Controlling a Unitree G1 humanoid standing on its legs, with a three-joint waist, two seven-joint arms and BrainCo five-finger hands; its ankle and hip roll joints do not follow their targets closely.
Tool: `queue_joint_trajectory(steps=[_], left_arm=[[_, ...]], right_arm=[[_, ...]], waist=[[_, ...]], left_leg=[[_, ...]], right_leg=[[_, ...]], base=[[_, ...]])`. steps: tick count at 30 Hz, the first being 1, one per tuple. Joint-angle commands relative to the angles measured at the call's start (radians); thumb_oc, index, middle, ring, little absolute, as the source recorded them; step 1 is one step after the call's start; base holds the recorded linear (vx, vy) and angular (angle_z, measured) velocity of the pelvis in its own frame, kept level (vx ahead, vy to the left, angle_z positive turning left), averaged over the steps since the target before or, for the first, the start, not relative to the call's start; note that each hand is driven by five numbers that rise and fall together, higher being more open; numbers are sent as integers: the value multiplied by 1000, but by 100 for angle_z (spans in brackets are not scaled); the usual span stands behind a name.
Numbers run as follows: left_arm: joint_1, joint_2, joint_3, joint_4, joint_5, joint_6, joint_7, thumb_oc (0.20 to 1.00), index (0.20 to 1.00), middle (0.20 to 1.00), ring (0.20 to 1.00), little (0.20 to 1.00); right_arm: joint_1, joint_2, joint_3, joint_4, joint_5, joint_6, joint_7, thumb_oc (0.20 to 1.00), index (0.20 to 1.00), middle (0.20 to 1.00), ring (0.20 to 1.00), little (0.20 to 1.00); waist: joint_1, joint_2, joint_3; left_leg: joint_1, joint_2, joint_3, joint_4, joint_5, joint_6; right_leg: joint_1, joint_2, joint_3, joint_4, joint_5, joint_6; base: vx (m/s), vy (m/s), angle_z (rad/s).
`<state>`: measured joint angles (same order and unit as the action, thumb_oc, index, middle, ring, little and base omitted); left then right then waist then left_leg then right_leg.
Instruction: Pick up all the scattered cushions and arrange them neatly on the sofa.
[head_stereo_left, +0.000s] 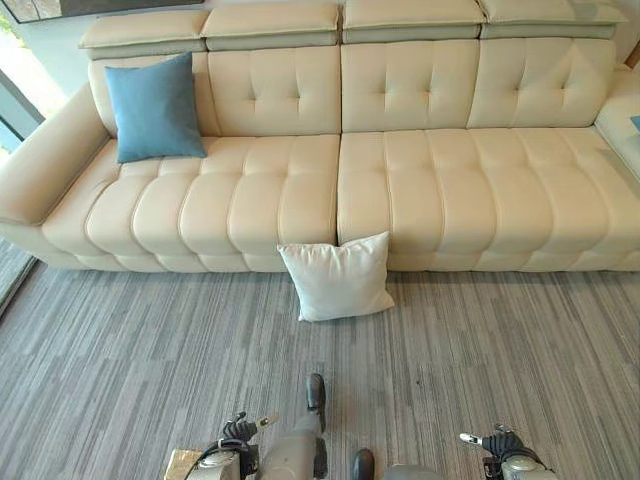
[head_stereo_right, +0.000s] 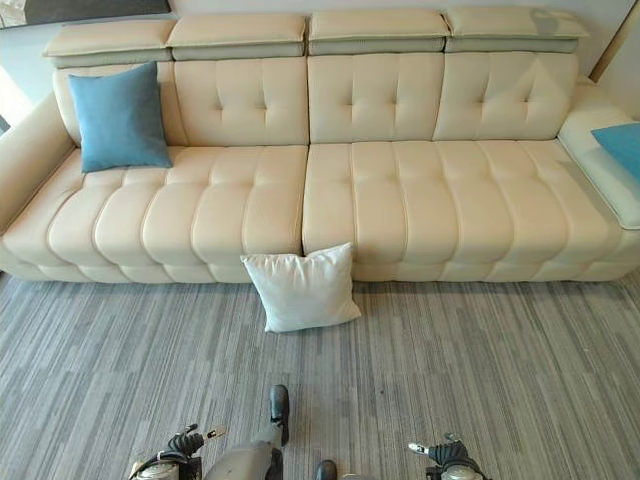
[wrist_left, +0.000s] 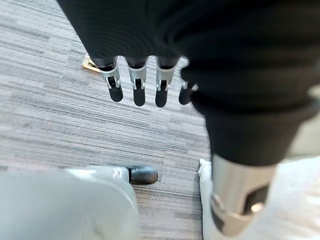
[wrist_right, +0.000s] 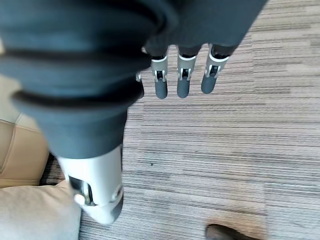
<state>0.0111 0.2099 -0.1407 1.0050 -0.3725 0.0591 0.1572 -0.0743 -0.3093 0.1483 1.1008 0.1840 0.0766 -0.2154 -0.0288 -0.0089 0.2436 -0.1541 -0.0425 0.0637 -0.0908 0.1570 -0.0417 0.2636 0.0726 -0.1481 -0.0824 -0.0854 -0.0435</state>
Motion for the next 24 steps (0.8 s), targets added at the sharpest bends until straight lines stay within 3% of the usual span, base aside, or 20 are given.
queue_joint_trajectory(steps=[1,4,6,7,8,9,10,12,13,14,15,16,18,19,22,23,24], left_arm=[[0,36,5,11,15,-7,3,1000,1000,1000,1000,1000],[8,43,10,18,21,-8,2,1000,1000,1000,1000,1000],[3,50,5,9,22,-5,3,1000,1000,1000,1000,1000],[-1,52,6,5,20,-6,5,1000,1000,1000,1000,1000],[-2,52,5,5,20,-6,5,1000,1000,1000,1000,1000],[-6,53,5,1,18,-6,7,1000,1000,1000,1000,1000],[-18,57,3,-8,12,-6,9,1000,1000,1000,1000,1000],[-22,58,-3,-21,9,-7,10,1000,1000,1000,1000,1000],[-25,56,-7,-21,12,-5,6,1000,1000,1000,1000,1000],[-28,57,-7,-25,10,-6,4,1000,1000,1000,1000,1000],[-35,59,-4,-23,8,-9,2,1000,1000,1000,1000,1000],[-35,59,-4,-23,8,-9,2,1000,1000,1000,1000,1000],[-39,58,-6,-22,7,-14,2,1000,1000,1000,1000,1000],[-40,59,1,-16,10,-16,-2,1000,1000,1000,1000,1000],[-42,59,6,-15,12,-18,-2,1000,1000,1000,1000,1000],[-42,56,18,-11,17,-24,-3,1000,1000,1000,1000,1000],[-42,56,18,-11,17,-24,-3,1000,1000,1000,1000,1000]], right_arm=[[25,-20,12,-28,-42,1,-1,1000,1000,1000,1000,1000],[25,-8,9,-23,-41,-2,7,1000,1000,1000,1000,1000],[24,-4,12,-24,-47,-1,11,1000,1000,1000,1000,1000],[23,-1,11,-24,-46,0,14,1000,1000,1000,1000,1000],[23,0,11,-24,-46,0,14,1000,1000,1000,1000,1000],[20,1,10,-23,-46,0,15,1000,1000,1000,1000,1000],[15,1,9,-20,-47,1,13,1000,1000,1000,1000,1000],[16,2,10,-24,-48,2,11,1000,1000,1000,1000,1000],[19,4,8,-20,-50,4,11,1000,1000,1000,1000,1000],[19,4,7,-17,-49,4,9,1000,1000,1000,1000,1000],[19,5,1,-12,-43,6,8,1000,1000,1000,1000,1000],[19,4,1,-12,-43,6,8,1000,1000,1000,1000,1000],[15,9,-1,-13,-36,6,6,1000,1000,1000,1000,1000],[16,13,-3,-10,-30,5,5,1000,1000,1000,1000,1000],[15,13,-3,-9,-30,5,6,1000,1000,1000,1000,1000],[22,12,-8,-9,-40,8,7,1000,1000,1000,1000,1000],[22,12,-8,-9,-40,8,7,1000,1000,1000,1000,1000]], waist=[[16,3,-68],[22,-13,-91],[26,-19,-89],[26,-23,-84],[28,-24,-84],[27,-26,-75],[19,-20,-44],[11,-14,-28],[8,-6,-21],[8,2,-16],[11,16,-11],[9,18,-9],[10,28,-4],[10,19,-11],[14,18,-10],[12,7,-14],[11,8,-14]], left_leg=[[77,2,-1,3,-35,-13],[114,-10,20,3,-66,20],[150,-22,26,3,-106,52],[166,-31,31,3,-123,65],[165,-32,33,3,-123,65],[184,-39,40,3,-137,75],[225,-49,44,3,-156,97],[240,-51,42,3,-162,101],[252,-45,40,3,-171,101],[264,-38,39,3,-177,100],[283,-24,46,3,-184,91],[286,-21,45,3,-185,90],[300,-8,46,3,-191,76],[313,-9,49,3,-204,66],[324,-10,52,3,-210,63],[345,-18,55,3,-224,51],[346,-17,55,3,-224,51]], right_leg=[[-2,-63,26,71,-99,81],[-17,-94,50,152,-106,108],[-97,-117,62,347,-70,135],[-144,-129,66,445,-16,154],[-148,-130,69,450,-18,155],[-197,-145,69,553,49,169],[-271,-184,45,714,154,179],[-308,-197,39,779,149,169],[-341,-195,37,800,116,155],[-373,-195,22,784,76,142],[-388,-198,-22,668,29,128],[-383,-196,-25,663,31,128],[-390,-162,-27,462,26,132],[-374,-118,18,235,68,154],[-365,-110,22,149,106,162],[-389,-88,25,10,163,187],[-388,-88,24,9,164,186]], base=[[453,168,-81],[454,194,-40],[365,230,-6],[136,118,6],[112,126,12],[123,198,9],[164,254,8],[105,142,-5],[102,65,0],[218,82,8],[164,44,6],[179,-1,-10],[198,-70,-17],[212,-86,-12],[213,-86,-5],[243,-110,-3],[363,-165,-6]])
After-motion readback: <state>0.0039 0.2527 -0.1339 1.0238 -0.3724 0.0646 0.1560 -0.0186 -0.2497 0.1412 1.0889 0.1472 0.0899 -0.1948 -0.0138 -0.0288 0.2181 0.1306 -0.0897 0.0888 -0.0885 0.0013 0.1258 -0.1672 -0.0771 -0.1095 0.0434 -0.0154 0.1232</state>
